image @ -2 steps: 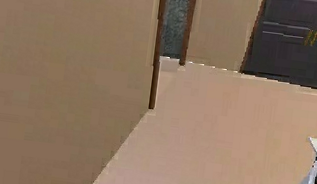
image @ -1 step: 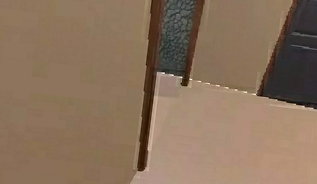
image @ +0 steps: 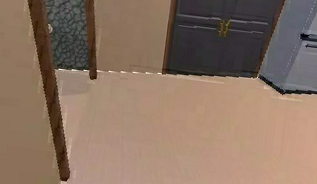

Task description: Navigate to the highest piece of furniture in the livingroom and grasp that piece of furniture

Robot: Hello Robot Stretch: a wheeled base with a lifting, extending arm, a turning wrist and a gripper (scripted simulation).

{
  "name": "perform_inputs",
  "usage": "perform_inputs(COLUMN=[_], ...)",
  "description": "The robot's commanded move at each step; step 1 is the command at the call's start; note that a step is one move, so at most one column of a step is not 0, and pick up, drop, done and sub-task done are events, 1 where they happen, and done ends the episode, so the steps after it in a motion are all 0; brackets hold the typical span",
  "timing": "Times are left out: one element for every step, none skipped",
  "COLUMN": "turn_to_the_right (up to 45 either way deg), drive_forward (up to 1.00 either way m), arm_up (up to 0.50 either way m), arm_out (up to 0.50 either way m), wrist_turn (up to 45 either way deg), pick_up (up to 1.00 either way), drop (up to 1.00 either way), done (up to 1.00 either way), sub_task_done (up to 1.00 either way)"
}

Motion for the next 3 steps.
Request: perform_inputs(turn_to_the_right=[0.0, 0.0, -45.0], drive_forward=[1.0, 0.5, 0.0], arm_up=[0.0, 0.0, 0.0], arm_out=[0.0, 0.0, 0.0], wrist_turn=[0.0, 0.0, 0.0], pick_up=[0.0, 0.0, 0.0], drop=[0.0, 0.0, 0.0], done=[0.0, 0.0, 0.0], sub_task_done=[0.0, 0.0, 0.0])
